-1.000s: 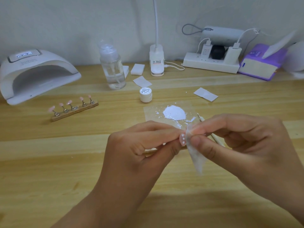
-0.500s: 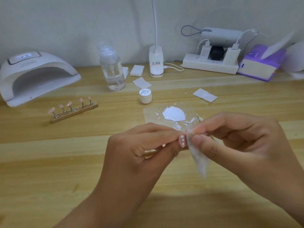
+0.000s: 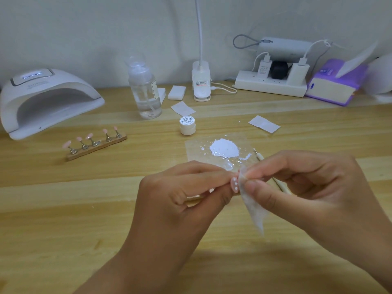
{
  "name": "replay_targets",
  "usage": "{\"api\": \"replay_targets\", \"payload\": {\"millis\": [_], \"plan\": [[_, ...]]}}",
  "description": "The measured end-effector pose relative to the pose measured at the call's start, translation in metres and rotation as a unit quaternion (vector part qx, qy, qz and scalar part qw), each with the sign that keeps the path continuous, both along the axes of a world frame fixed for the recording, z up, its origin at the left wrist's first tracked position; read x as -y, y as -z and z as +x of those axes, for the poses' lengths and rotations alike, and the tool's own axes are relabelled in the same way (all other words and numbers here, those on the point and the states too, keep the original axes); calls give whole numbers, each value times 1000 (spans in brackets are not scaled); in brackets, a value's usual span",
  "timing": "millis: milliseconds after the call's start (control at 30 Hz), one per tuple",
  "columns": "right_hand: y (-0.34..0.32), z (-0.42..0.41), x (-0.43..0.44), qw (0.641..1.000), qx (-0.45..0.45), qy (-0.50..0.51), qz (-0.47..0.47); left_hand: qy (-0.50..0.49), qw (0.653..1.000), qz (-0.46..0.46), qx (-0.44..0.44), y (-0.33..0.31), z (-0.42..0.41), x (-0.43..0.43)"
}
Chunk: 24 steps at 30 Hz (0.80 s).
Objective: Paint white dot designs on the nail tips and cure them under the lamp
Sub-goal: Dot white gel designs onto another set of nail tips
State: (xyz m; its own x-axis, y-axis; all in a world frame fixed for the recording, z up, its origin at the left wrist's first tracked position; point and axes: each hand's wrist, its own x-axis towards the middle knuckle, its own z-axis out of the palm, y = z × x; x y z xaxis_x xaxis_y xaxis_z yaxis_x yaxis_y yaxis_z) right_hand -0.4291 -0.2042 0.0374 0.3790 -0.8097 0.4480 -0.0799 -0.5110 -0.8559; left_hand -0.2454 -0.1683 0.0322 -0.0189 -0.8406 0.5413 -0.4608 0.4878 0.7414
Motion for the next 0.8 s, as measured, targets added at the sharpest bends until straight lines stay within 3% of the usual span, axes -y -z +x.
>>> {"api": "replay_targets", "payload": {"millis": [800], "plan": [[4, 2, 1, 998, 31, -2, 59, -2, 1000, -12, 11, 3, -1, 1]]}}
